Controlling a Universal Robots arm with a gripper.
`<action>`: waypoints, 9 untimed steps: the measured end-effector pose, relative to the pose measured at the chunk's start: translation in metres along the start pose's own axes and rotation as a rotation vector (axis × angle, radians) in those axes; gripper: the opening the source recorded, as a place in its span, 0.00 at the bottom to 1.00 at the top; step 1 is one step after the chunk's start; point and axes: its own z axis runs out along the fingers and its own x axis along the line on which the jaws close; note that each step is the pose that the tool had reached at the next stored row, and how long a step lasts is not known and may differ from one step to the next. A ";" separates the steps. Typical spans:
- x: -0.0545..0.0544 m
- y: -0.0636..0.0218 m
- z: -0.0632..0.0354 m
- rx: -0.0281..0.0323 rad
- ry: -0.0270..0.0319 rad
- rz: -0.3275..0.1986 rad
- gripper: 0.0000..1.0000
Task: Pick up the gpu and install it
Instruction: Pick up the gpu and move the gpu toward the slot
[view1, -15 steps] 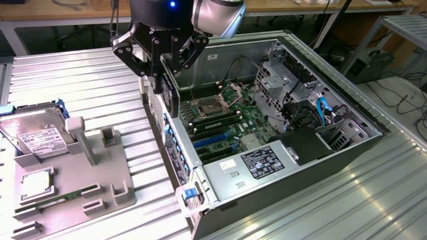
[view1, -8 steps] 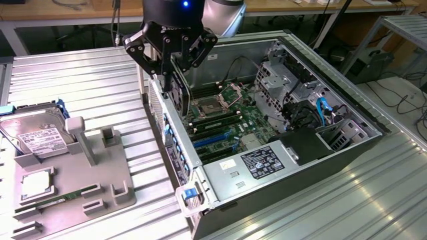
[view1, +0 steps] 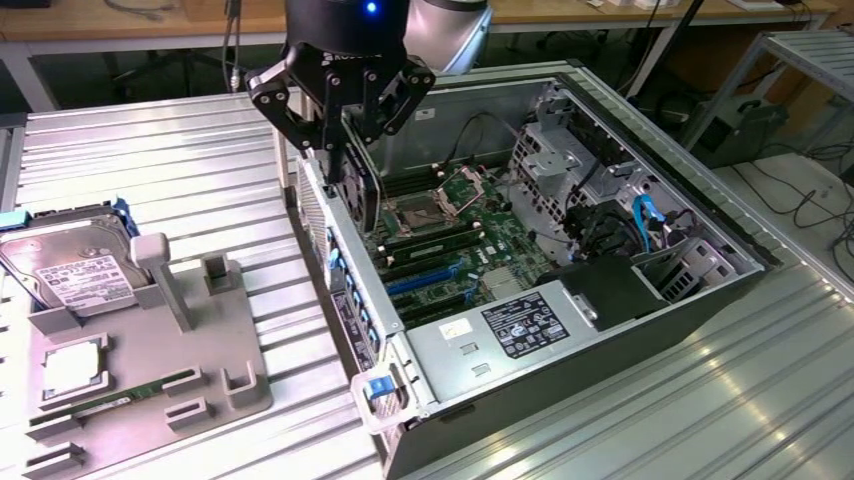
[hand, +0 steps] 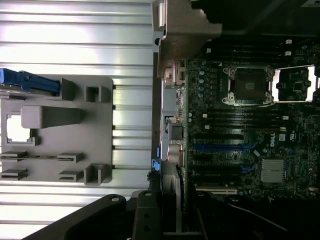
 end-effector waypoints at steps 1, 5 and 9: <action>0.000 0.0000 0.0000 0.0000 0.0000 0.000 0.28; 0.000 0.0001 0.0000 -0.0001 0.0000 0.000 0.28; -0.008 0.0000 0.0001 0.0000 -0.0001 0.000 0.28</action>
